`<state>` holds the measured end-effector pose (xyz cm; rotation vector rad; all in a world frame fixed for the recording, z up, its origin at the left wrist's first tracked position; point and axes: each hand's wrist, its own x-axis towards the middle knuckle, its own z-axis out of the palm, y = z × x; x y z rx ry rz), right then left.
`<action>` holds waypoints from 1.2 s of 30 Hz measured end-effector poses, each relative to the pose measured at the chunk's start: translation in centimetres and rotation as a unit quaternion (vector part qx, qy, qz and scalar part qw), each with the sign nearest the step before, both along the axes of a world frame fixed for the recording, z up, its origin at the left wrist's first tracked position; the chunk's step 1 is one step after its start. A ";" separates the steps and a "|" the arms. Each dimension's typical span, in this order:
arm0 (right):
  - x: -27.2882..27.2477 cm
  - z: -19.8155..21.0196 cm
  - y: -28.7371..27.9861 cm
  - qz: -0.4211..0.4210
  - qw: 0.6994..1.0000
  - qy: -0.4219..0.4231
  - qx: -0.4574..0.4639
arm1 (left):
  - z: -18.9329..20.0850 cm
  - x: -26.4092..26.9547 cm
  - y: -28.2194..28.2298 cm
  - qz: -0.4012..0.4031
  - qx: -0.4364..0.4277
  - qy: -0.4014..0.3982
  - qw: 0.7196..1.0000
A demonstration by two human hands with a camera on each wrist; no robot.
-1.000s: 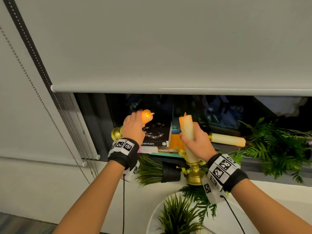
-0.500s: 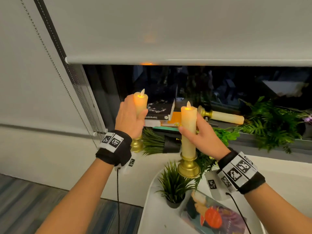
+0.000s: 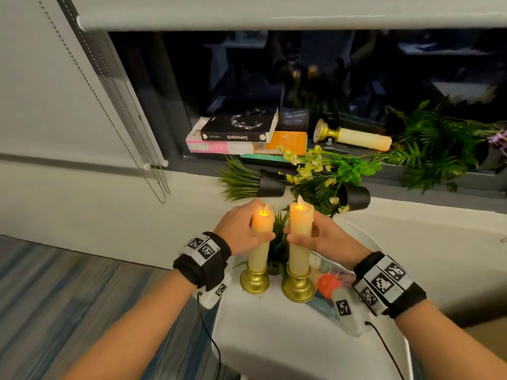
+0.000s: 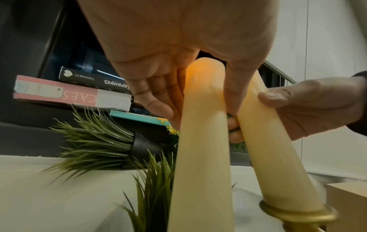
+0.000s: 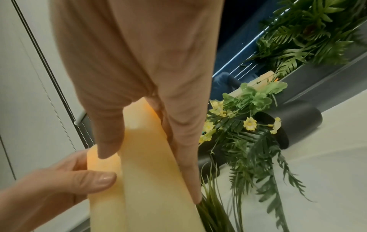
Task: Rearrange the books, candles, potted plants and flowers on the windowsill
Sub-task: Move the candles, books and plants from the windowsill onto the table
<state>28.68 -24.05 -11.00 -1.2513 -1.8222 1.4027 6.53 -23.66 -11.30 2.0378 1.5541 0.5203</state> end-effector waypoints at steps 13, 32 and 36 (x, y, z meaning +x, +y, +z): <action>-1.7 -4.3 -3.1 0.095 0.994 -0.050 -0.031 | -2.2 -1.2 -2.1 0.015 -0.005 0.029 0.999; -0.8 -6.3 -2.4 0.095 0.986 -0.131 0.048 | -5.4 0.1 -2.4 -0.045 -0.038 -0.026 0.998; -0.8 -5.9 -2.0 0.115 0.981 -0.147 0.058 | -5.5 -0.6 -1.9 -0.045 -0.032 -0.040 0.998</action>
